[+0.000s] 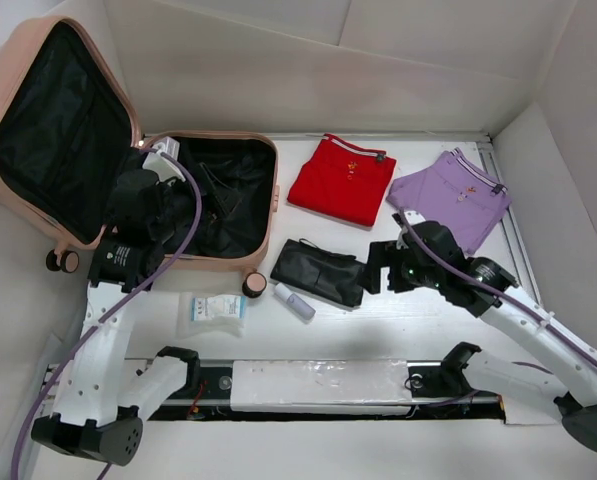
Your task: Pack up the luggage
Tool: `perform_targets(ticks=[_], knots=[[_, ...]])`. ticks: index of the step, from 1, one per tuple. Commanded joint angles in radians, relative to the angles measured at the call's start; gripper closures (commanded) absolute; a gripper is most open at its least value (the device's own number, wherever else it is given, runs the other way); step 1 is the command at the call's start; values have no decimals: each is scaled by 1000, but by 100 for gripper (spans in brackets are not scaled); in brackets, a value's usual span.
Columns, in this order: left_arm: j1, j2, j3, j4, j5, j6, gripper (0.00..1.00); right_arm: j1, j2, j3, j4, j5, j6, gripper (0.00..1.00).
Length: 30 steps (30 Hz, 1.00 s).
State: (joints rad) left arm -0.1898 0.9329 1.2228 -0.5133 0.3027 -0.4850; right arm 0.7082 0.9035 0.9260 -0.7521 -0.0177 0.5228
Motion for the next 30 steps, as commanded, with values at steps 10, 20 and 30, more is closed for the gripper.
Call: perform_targets(ticks=[10, 20, 30], knots=[[-3, 7, -26, 96, 78, 3, 26, -110, 149, -188, 232, 6, 63, 7], [-3, -32, -190, 194, 246, 3, 34, -151, 287, -322, 480, -116, 131, 25], [-57, 183, -85, 222, -77, 68, 38, -162, 529, -296, 665, -154, 131, 43]])
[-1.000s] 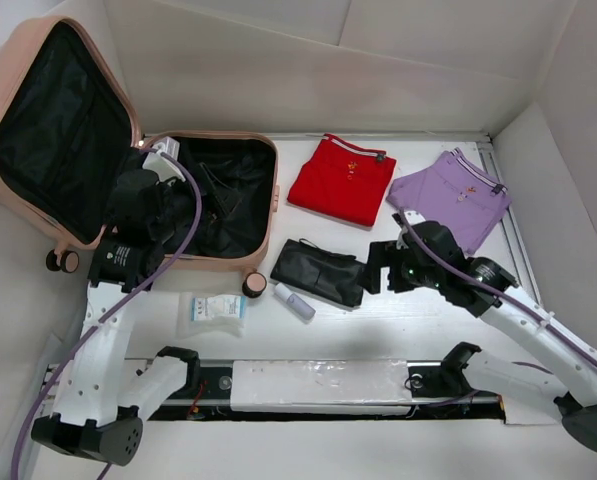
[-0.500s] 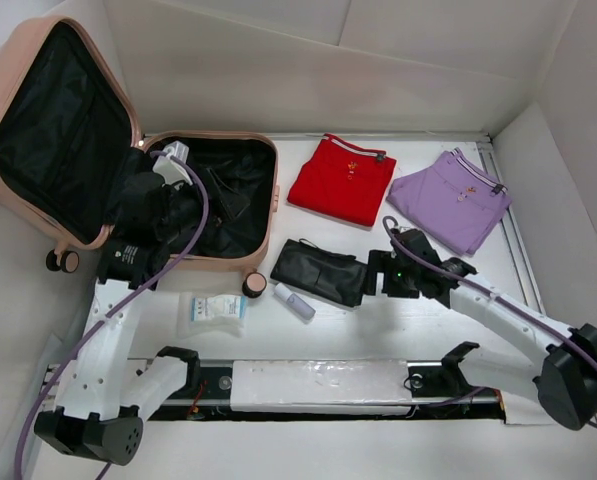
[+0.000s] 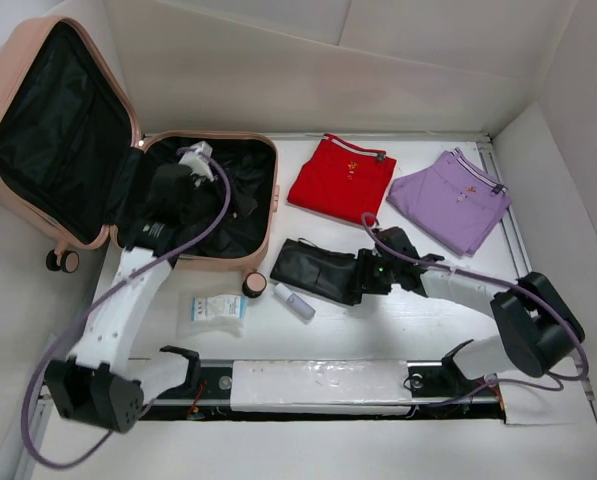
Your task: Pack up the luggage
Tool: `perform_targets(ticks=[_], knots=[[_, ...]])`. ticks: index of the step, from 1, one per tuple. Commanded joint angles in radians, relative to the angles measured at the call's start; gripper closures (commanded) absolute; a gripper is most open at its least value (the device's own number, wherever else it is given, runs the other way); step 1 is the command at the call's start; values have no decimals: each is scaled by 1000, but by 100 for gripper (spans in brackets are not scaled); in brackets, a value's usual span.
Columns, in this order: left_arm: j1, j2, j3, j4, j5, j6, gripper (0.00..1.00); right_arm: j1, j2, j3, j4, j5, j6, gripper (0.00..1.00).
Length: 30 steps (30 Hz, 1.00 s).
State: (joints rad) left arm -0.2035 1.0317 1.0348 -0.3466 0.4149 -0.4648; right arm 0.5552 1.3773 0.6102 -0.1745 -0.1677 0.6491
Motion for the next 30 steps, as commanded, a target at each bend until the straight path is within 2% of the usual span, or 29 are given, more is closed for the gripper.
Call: perform_targets(ticks=[1, 2, 4, 5, 6, 7, 9, 11, 13, 16, 18, 19, 21, 25, 29, 30], knots=[[-106, 128, 144, 22, -344, 105, 39, -23, 72, 20, 96, 6, 4, 49], [-232, 227, 184, -14, -493, 124, 39, -23, 87, 31, 96, 7, 4, 60], [-299, 313, 307, -121, -716, 124, 40, -53, 126, 40, 116, 7, 4, 73], [-300, 332, 335, -132, -706, 111, 41, -54, 126, 49, 116, 7, 4, 83], [-300, 312, 349, -118, -680, 86, 41, -70, 126, 49, 116, 7, 4, 99], [-300, 283, 334, -61, -618, 86, 40, -80, 105, 59, 101, 7, 14, 100], [-287, 196, 324, -43, -573, 55, 39, -98, 42, 80, 29, 32, 14, 100], [-257, 154, 324, -55, -516, 26, 39, -89, -97, 127, -61, 69, -15, 100], [-247, 99, 324, -86, -516, 8, 40, -78, -220, 245, -181, 114, -40, 100], [-247, 19, 315, -140, -539, -49, 40, -67, -280, 424, -218, 120, -40, 100], [-228, -19, 304, -150, -524, -102, 40, -42, -247, 524, -218, 93, -40, 100], [-217, -54, 304, -150, -524, -124, 40, -26, -221, 625, -218, 82, -40, 100], [-217, -82, 314, -131, -524, -155, 40, 5, -123, 725, -207, 70, -40, 100], [-217, -102, 378, -104, -496, -198, 40, 101, 31, 911, -100, 51, -31, 100], [-217, -102, 433, -114, -505, -210, 40, 169, 190, 1066, 18, -33, 35, 100], [-217, -113, 448, -114, -505, -210, 40, 186, 225, 1147, 32, -42, 46, 100]])
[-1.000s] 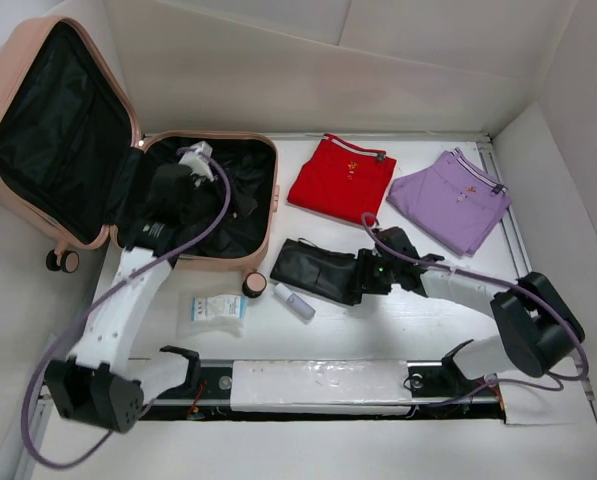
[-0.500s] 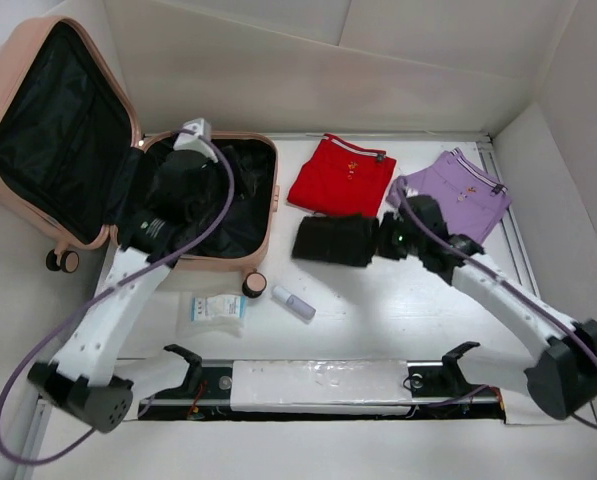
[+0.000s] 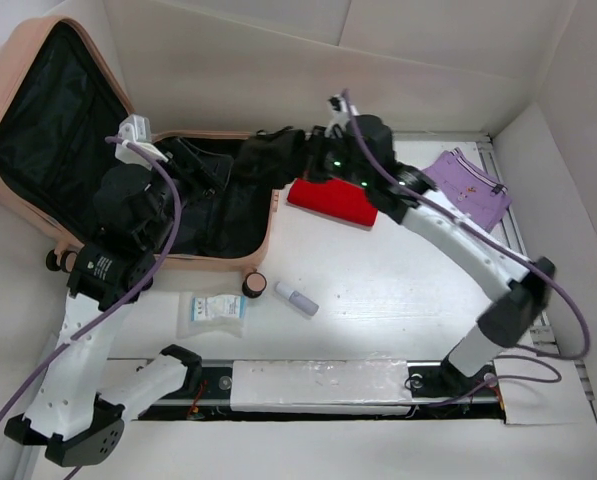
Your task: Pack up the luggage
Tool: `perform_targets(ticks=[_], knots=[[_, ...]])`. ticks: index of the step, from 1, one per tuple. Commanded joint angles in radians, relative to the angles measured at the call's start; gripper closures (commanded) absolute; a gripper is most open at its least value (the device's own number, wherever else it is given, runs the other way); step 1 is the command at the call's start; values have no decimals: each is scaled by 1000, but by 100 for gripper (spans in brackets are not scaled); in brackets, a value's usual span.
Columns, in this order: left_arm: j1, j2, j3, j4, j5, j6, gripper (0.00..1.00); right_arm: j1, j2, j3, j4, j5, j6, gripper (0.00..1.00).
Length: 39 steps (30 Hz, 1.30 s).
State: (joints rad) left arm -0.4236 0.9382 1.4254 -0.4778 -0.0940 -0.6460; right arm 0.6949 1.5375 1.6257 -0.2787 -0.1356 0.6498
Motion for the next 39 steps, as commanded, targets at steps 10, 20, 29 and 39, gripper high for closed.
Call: perform_targets(ticks=[10, 20, 29, 39], knots=[[3, -56, 75, -4, -46, -20, 40, 100, 515, 329, 142, -116, 132, 14], [3, -73, -19, -13, -20, -11, 38, 280, 0, -260, 55, 14, -27, 59], [3, 7, 1, 57, 51, -1, 38, 457, 128, -342, 53, -7, 2, 15], [3, 19, 90, 57, 120, 20, 38, 486, 354, -286, 174, 13, 99, 21]])
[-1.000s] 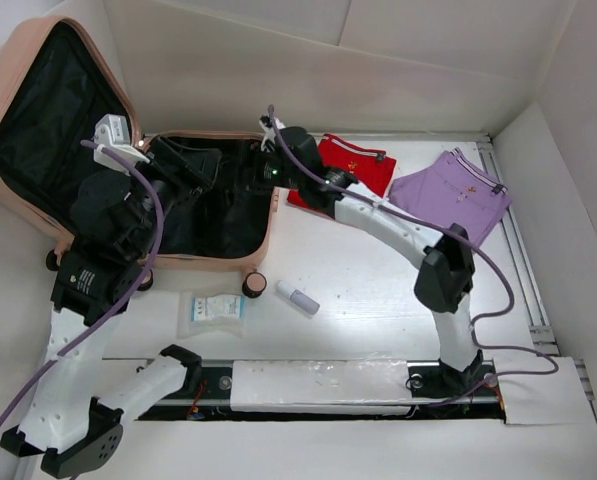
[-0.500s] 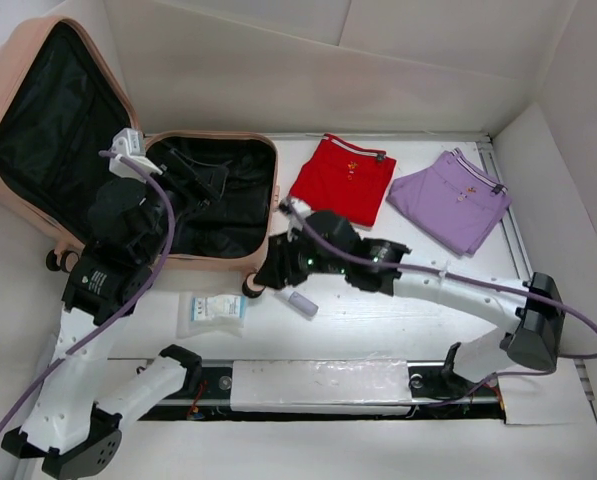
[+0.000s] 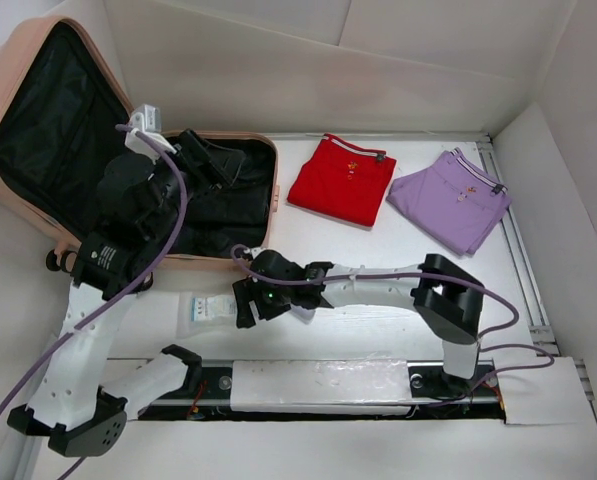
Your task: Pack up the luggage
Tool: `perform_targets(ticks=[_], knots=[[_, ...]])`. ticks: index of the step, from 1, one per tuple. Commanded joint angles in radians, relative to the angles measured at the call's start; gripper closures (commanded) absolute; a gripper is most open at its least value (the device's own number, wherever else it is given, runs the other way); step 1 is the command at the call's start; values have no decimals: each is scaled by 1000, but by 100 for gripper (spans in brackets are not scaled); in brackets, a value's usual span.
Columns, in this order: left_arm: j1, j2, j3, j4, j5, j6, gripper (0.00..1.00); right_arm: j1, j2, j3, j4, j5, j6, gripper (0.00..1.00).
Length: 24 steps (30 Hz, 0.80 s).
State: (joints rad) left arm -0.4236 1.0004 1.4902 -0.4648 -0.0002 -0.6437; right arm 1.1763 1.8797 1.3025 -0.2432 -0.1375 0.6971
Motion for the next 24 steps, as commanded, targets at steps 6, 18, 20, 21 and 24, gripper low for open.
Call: perform_targets(ticks=[6, 18, 20, 21, 24], knots=[[3, -91, -50, 45, 58, -4, 38, 36, 125, 107, 209, 33, 70, 22], [3, -100, -30, 0, 19, 15, 39, 72, 78, 64, 245, 171, 105, 100], [3, -111, -30, -9, -20, 24, 39, 82, 15, 54, 207, 171, 85, 100], [3, -111, -30, -23, -33, 24, 39, 82, -46, 53, 138, 171, 75, 100], [3, -94, -30, -84, -86, 24, 39, 82, -137, 79, 10, 229, 31, 100]])
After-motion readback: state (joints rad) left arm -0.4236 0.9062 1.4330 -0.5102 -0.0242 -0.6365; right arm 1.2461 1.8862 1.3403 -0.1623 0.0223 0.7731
